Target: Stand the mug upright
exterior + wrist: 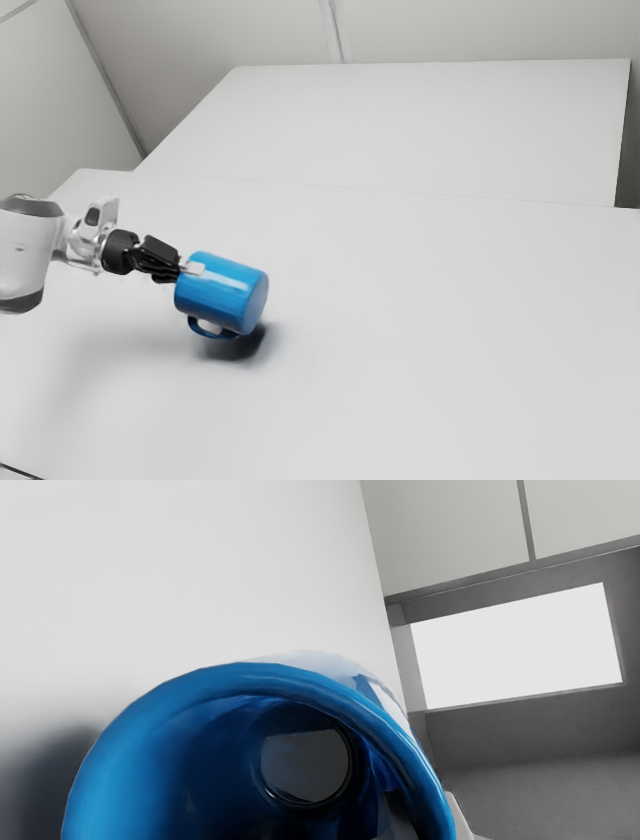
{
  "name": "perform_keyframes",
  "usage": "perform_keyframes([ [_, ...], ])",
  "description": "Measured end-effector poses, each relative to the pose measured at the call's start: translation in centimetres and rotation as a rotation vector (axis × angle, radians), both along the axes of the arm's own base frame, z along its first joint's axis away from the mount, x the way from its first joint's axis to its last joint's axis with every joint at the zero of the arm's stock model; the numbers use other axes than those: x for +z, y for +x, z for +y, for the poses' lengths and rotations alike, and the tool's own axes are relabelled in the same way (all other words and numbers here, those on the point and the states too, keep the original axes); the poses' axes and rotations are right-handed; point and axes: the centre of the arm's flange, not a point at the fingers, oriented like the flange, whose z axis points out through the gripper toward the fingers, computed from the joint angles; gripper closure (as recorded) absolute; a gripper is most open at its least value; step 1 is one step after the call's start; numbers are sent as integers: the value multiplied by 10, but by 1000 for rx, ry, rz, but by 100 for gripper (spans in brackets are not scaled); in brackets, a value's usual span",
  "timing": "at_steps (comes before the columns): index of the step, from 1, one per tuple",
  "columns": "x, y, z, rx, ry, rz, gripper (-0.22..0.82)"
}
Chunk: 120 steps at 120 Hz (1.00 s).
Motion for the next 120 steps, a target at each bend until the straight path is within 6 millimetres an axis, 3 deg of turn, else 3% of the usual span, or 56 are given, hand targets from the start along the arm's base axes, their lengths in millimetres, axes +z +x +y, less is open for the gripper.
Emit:
perform_keyframes([
  [26, 60, 46, -33, -219, 362, -44, 79],
  [65, 98, 67, -108, -414, 934, -69, 79],
  [80, 98, 74, -112, -401, 1079, -84, 79],
  [98, 75, 64, -105, -342, 1160, -74, 79],
  [120, 53, 58, -115, -304, 1211, -82, 79],
])
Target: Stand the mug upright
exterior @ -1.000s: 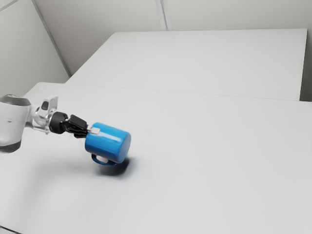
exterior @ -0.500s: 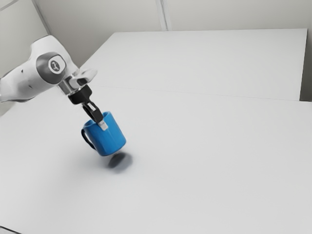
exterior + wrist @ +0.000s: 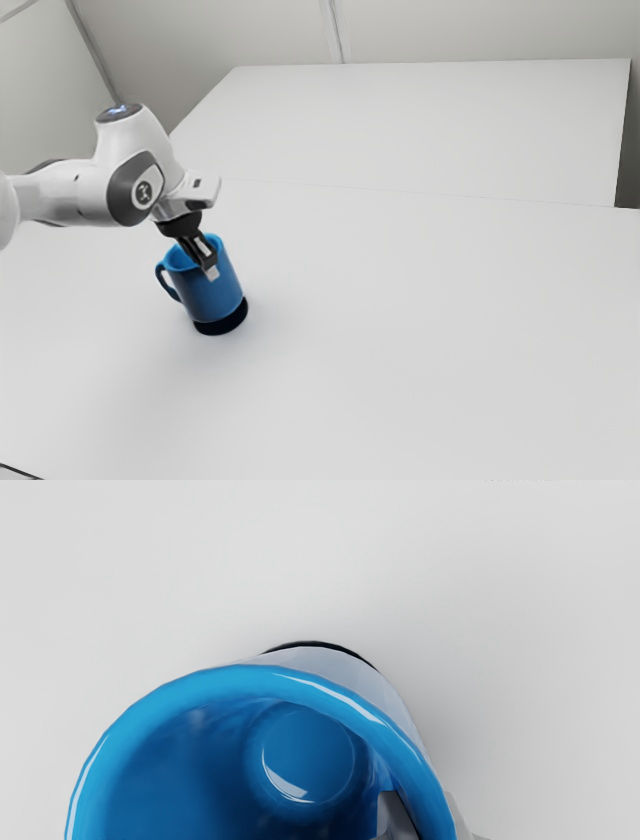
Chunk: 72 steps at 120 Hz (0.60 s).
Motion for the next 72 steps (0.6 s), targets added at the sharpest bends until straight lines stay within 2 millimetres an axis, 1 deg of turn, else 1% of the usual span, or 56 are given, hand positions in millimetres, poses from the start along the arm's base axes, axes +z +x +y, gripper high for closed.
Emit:
perform_keyframes([
  [12, -14, -4, -1, 27, 5, 0, 78],
  [16, -16, -5, 0, 37, 5, -3, 76],
  [35, -18, -5, -3, 69, -4, -17, 42],
  [45, -16, -4, -5, 81, -6, -27, 28],
  [52, -10, -4, -5, 91, -9, -38, 21],
  [60, 3, -6, -6, 101, -12, -60, 16],
  [67, 22, -4, -9, 104, -13, -84, 12],
  [72, 39, 2, -10, 106, -16, -99, 10],
])
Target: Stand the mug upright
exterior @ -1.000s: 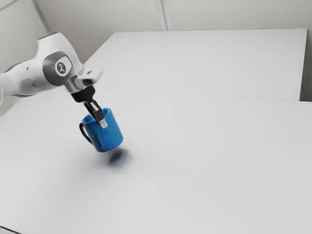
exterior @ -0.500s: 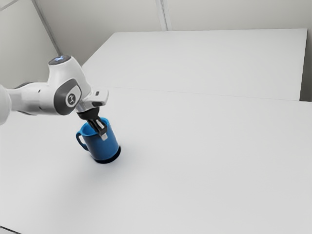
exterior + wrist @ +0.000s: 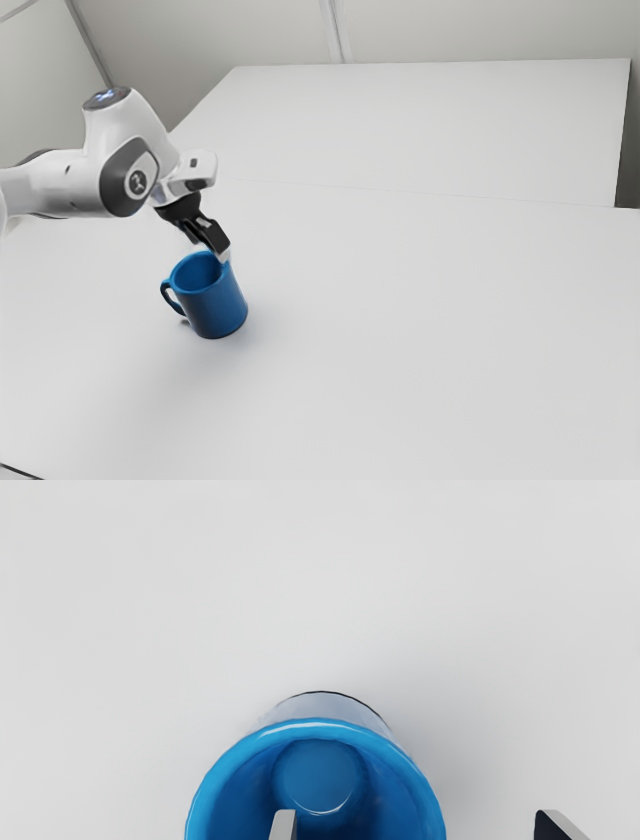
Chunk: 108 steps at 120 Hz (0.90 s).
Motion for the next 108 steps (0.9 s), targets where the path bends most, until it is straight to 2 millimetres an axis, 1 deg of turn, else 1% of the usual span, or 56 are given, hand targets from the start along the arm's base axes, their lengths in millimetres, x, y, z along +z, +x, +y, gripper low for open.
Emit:
perform_keyframes([
  [21, 81, 37, 2, 36, -20, -28, 4],
  [29, 106, 52, 2, 48, -29, -27, 3],
  [39, 141, 66, 3, 58, -35, -30, 2],
  [45, 155, 75, 3, 63, -36, -24, 2],
  [54, 161, 88, 3, 67, -41, 2, 1],
  [63, 165, 93, 3, 74, -43, 31, 1],
  [85, 168, 87, 3, 92, -45, 96, 0],
  [108, 164, 84, 2, 108, -52, 133, 0],
])
